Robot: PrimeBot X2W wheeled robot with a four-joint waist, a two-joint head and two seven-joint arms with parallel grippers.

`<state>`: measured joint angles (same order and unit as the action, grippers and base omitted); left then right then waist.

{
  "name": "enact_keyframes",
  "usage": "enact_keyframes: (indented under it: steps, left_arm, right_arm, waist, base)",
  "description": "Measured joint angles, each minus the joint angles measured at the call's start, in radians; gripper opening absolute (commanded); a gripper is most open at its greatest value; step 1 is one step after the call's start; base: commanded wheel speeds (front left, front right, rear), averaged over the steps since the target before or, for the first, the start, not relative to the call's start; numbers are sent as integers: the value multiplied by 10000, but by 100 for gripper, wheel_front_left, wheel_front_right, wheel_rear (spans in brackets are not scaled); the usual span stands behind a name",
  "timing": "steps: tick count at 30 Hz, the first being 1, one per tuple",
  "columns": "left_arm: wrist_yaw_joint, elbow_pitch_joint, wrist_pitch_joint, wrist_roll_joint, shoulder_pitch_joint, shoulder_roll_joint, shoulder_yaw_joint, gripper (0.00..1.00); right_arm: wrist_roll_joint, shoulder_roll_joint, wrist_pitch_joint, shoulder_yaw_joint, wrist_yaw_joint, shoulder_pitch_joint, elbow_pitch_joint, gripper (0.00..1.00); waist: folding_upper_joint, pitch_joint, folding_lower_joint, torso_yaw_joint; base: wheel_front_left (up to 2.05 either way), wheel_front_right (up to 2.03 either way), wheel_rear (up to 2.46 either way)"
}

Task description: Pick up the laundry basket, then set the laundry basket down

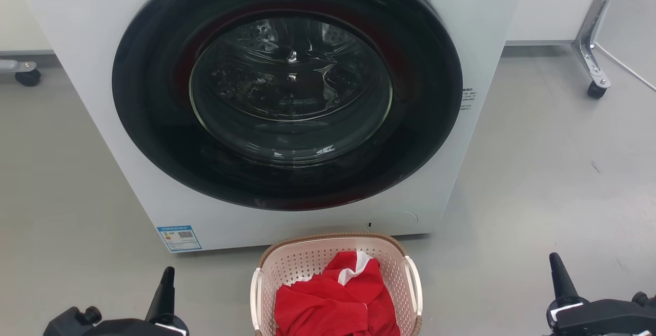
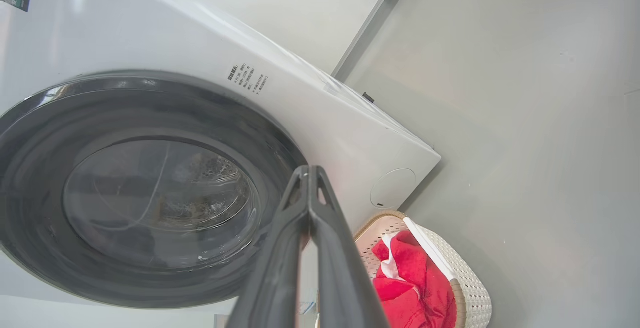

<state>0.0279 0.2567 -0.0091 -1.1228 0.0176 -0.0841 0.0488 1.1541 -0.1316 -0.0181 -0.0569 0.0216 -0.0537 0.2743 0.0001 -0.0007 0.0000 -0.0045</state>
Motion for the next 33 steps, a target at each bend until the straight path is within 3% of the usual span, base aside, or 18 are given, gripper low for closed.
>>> enact_keyframes:
  steps: [33]
  left_arm:
    - [863, 332, 1091, -4192, 507, 345, -1248, 0]
  right_arm:
    - [3910, 775, 1156, 1693, 859, -247, 211, 0]
  waist:
    - [0, 22, 0, 41]
  base:
    - [0, 0, 0]
